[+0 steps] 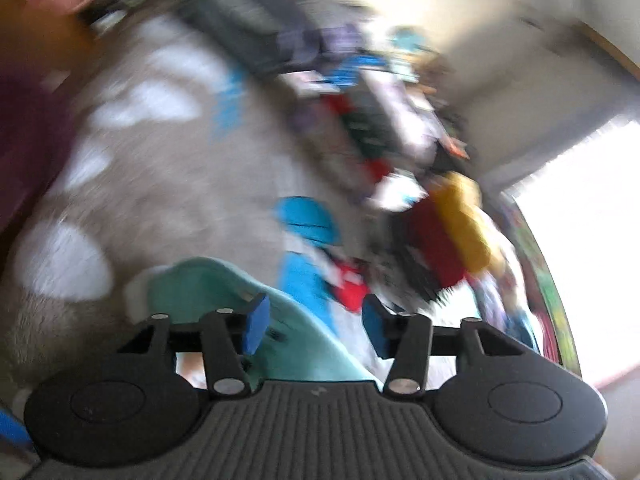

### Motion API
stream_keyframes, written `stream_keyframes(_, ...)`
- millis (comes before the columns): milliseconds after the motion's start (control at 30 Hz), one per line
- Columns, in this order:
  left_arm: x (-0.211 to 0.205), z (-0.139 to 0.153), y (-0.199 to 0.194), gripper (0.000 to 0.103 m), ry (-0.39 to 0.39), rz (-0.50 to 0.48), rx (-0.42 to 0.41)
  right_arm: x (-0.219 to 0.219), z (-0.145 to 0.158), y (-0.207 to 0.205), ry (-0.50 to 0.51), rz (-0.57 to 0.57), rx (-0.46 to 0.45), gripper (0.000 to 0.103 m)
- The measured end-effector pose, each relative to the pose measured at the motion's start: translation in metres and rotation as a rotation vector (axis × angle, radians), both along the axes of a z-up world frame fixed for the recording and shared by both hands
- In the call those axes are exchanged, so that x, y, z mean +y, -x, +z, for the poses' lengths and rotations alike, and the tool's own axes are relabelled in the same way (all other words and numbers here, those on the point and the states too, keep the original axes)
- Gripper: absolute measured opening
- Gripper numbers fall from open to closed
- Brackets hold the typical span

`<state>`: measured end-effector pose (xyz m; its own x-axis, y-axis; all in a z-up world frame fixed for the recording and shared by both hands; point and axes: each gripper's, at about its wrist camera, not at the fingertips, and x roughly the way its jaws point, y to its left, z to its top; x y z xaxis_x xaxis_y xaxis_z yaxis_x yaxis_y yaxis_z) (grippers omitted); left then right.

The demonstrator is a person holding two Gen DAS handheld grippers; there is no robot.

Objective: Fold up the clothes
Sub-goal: 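Lower the sweatshirt onto the bed and open both grippers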

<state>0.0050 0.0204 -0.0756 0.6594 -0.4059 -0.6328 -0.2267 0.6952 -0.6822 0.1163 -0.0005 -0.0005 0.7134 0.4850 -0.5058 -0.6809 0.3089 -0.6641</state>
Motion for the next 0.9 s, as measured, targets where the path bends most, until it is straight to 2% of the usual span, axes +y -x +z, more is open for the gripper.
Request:
stream_keyframes(100, 0.007, 0.005, 0.009, 0.064, -0.004, 0.025, -0.018, -0.058, 0.030, -0.009, -0.222, -0.186, 0.064, 0.055)
stream_keyframes(167, 0.009, 0.009, 0.011, 0.064, -0.023, 0.039, -0.039, -0.110, 0.039, -0.012, -0.429, -0.340, 0.155, 0.059)
stream_keyframes(233, 0.009, 0.015, 0.009, 0.064, -0.050, 0.051, -0.063, -0.166, 0.035, -0.010, -0.653, -0.482, 0.274, 0.061)
stream_keyframes(367, 0.012, 0.024, 0.009, 0.064, -0.103, 0.055, -0.102, -0.264, -0.016, 0.016, -1.066, -0.747, 0.477, 0.062)
stream_keyframes(467, 0.013, 0.030, 0.004, 0.064, -0.152, 0.045, -0.138, -0.315, -0.068, 0.044, -1.306, -0.889, 0.581, 0.063)
stream_keyframes(567, 0.011, 0.039, -0.007, 0.064, -0.226, 0.014, -0.194, -0.340, -0.103, 0.062, -1.437, -0.948, 0.628, 0.063)
stream_keyframes(667, 0.008, 0.053, -0.025, 0.064, -0.313, -0.038, -0.252, -0.354, -0.102, 0.060, -1.542, -0.927, 0.614, 0.066)
stream_keyframes(767, 0.003, 0.064, -0.049, 0.064, -0.395, -0.107, -0.288, -0.360, -0.101, 0.045, -1.576, -0.891, 0.595, 0.074)
stream_keyframes(900, -0.008, 0.075, -0.089, 0.064, -0.509, -0.199, -0.321, -0.360, -0.124, 0.023, -1.620, -0.912, 0.691, 0.075)
